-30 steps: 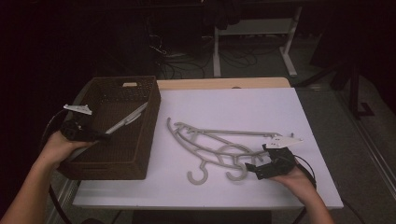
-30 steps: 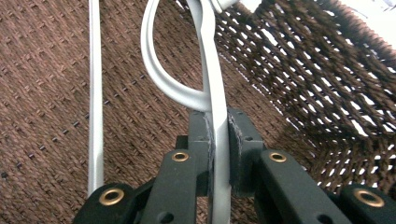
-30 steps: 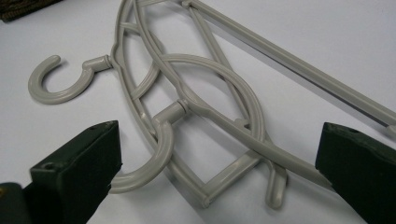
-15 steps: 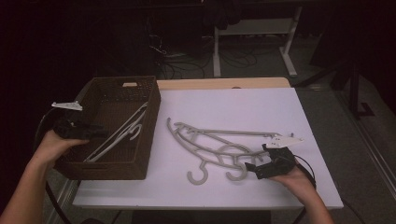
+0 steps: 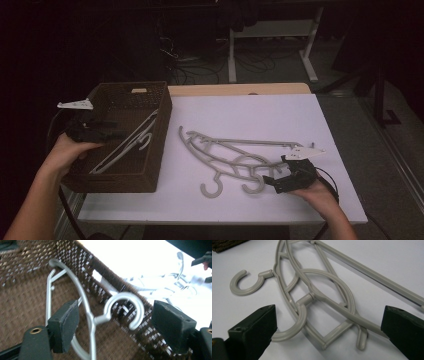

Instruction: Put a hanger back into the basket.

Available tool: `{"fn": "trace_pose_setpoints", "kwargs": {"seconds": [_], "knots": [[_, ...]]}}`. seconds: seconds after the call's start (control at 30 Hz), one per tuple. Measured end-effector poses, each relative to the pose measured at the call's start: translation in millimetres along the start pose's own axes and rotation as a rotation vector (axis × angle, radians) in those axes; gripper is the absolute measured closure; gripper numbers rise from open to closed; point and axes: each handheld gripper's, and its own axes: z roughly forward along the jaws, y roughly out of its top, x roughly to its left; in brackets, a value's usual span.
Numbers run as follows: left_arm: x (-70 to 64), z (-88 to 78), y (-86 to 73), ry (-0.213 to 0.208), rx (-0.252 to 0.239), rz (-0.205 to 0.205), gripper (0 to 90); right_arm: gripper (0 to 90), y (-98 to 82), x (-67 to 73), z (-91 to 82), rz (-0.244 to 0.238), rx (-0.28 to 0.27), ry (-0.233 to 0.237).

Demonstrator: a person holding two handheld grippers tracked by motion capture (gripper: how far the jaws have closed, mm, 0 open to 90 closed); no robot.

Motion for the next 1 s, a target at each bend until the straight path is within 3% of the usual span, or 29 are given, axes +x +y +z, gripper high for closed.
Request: {"fn": "trace_pose_setpoints", "kwargs": {"seconds": [0.33, 0.63, 0.77, 1.0], "knots": [[-34.8, 18.5, 24.6, -0.063, -0.071, 0.039, 19.3, 0.0, 1.1, 1.0, 0.2, -0.008, -0.004, 0.001], [-68.9, 40.9, 45.0, -0.140, -0.095, 0.089, 18.8, 0.1, 1.5, 0.1, -0.5, -0.006, -0.009, 0.000], [-80.5, 48.8, 50.6, -0.155, -0.100, 0.095, 18.6, 0.1, 3.3, 0.0, -0.5, -0.003, -0.013, -0.001], [-111.2, 77.8, 63.0, -0.229, -0.099, 0.134, 18.6, 0.1, 3.3, 0.3, -1.8, 0.002, -0.016, -0.003]]}}
